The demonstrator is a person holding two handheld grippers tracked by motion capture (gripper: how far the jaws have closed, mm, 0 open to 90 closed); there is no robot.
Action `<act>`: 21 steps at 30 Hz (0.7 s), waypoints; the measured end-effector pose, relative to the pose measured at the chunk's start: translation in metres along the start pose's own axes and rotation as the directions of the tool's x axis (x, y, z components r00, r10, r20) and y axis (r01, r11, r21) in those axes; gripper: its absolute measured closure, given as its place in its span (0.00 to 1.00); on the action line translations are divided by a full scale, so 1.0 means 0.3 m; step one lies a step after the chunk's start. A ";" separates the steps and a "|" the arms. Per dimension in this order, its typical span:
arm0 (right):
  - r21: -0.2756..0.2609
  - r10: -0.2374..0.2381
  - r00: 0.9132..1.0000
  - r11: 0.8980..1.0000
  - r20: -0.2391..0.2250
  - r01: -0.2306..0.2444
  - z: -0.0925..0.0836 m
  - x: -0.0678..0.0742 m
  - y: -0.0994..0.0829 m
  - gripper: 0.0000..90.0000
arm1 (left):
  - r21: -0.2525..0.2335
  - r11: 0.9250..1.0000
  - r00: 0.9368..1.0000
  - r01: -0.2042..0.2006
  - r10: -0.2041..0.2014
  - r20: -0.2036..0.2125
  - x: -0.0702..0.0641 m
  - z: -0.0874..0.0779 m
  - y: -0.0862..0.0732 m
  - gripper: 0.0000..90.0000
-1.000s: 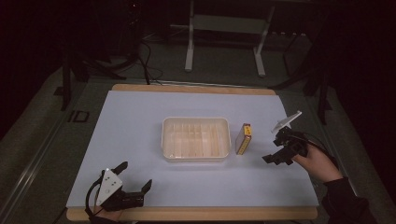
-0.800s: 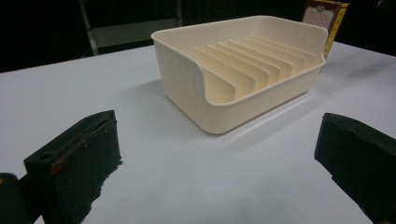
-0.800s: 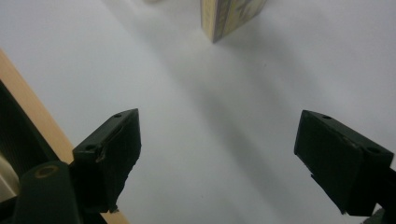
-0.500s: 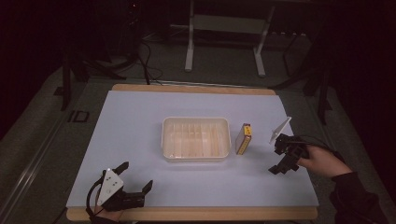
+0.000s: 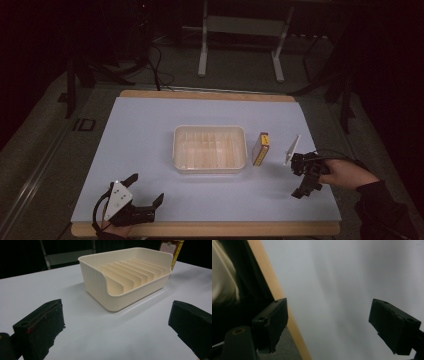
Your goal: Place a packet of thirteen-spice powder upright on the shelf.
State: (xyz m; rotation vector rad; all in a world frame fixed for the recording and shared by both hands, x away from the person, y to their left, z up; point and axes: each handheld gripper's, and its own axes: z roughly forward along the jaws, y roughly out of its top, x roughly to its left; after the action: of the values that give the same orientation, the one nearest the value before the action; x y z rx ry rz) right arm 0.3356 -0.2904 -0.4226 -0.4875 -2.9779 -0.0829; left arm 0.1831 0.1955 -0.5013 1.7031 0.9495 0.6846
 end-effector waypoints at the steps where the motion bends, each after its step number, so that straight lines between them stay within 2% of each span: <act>1: 0.009 0.015 1.000 1.000 -0.016 -0.015 0.003 0.001 0.003 0.17 | 0.000 1.000 1.000 0.001 -0.001 0.000 0.000 0.000 0.000 0.00; 5: 0.027 0.003 0.999 1.000 -0.040 -0.002 0.014 0.006 0.017 0.19 | 0.000 1.000 1.000 0.002 -0.002 0.000 0.001 0.000 0.000 0.00; 11: 0.049 -0.081 0.994 0.995 -0.079 0.085 0.031 0.036 0.049 0.17 | 0.000 1.000 1.000 0.000 0.000 0.004 0.000 0.000 0.000 0.00; 16: 0.047 -0.101 0.990 0.993 -0.096 0.106 0.026 0.049 0.070 0.16 | 0.000 1.000 1.000 -0.001 0.001 0.007 0.000 0.001 0.000 0.00; 21: 0.026 -0.148 0.984 0.988 -0.099 0.151 0.015 0.075 0.102 0.15 | 0.000 1.000 1.000 -0.001 0.001 0.008 0.000 0.001 0.000 0.00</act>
State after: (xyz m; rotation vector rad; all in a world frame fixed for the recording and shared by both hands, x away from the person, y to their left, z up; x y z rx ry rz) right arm 0.3236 -0.2541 -0.4231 -0.2473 -2.9106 -0.0681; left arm 0.1834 0.1953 -0.5013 1.7057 0.9431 0.6781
